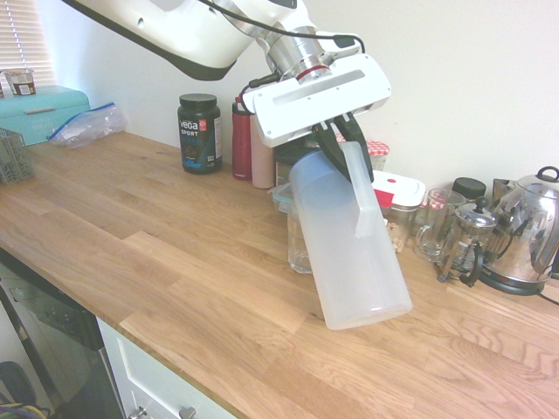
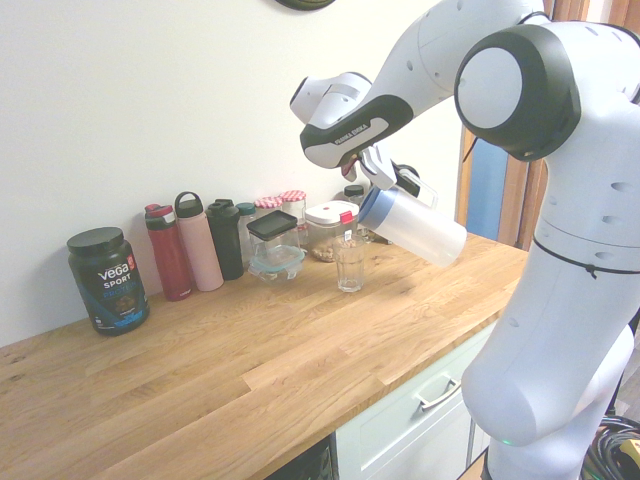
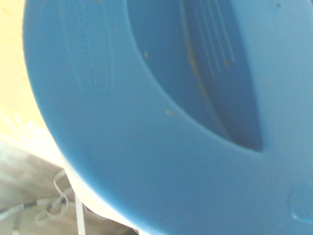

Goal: Pour me some water

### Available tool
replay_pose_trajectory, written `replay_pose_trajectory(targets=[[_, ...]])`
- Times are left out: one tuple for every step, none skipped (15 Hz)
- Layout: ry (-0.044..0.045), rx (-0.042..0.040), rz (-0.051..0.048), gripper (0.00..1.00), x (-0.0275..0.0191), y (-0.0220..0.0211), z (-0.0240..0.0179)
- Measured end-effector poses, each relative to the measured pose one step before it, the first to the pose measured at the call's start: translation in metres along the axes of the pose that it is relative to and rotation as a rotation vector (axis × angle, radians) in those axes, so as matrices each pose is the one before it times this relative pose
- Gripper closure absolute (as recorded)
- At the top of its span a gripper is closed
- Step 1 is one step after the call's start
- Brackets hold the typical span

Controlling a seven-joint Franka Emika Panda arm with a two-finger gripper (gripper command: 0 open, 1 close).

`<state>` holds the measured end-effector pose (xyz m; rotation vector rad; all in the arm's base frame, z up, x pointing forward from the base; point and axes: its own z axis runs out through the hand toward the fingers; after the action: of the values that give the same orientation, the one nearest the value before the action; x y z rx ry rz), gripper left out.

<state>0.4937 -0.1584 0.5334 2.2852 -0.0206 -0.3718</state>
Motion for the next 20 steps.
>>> replay_pose_trajectory(targets=[[-0.00516,-0.01068,-0.00825,1.0,0.0031,-0.00263,0.00192],[-0.00376,-0.01071,-0.00651,1.0,0.00285,-0.00236,0.00149],[-0.00208,-0.00662,-0.00438,1.0,0.00199,-0.00189,0.00074],[-0.00021,-0.00382,-0.00136,1.0,0.00098,-0.00108,-0.00007],[0.00008,-0.00405,0.00129,1.0,0.00047,-0.00033,-0.0001],[0.00031,-0.00482,0.00212,1.0,0.00013,0.00024,-0.00014],[0.00038,-0.00379,0.0025,1.0,0.00012,0.00012,-0.00019],[0.00011,-0.00078,0.00259,1.0,0.00013,-0.00017,-0.00007],[-0.00044,0.00041,0.00391,1.0,0.00004,-0.00018,0.0002],[-0.00108,0.0037,0.00379,1.0,-0.0001,0.00012,0.00075],[-0.0018,0.00957,0.0031,1.0,-0.00023,0.00042,0.00161],[-0.00027,0.01748,0.00492,1.0,-0.00042,0.00057,0.00188],[0.00232,0.02355,0.00903,1.0,-0.00118,0.00225,0.00241],[0.00528,0.02871,0.01041,1.0,-0.00203,0.0038,0.00212],[0.00428,0.02739,0.0094,1.0,-0.00354,0.0055,0.00155],[0.00706,0.02406,0.01224,1.0,-0.00508,0.00785,0.00068],[0.01364,0.0305,0.01498,1.0,-0.00631,0.00939,-0.00105],[0.0205,0.0433,0.02091,1.0,-0.00765,0.01017,-0.00287],[0.02108,0.05278,0.02856,1.0,-0.00867,0.00957,-0.00438],[0.01825,0.0567,0.03037,1.0,-0.0095,0.00764,-0.00625]])
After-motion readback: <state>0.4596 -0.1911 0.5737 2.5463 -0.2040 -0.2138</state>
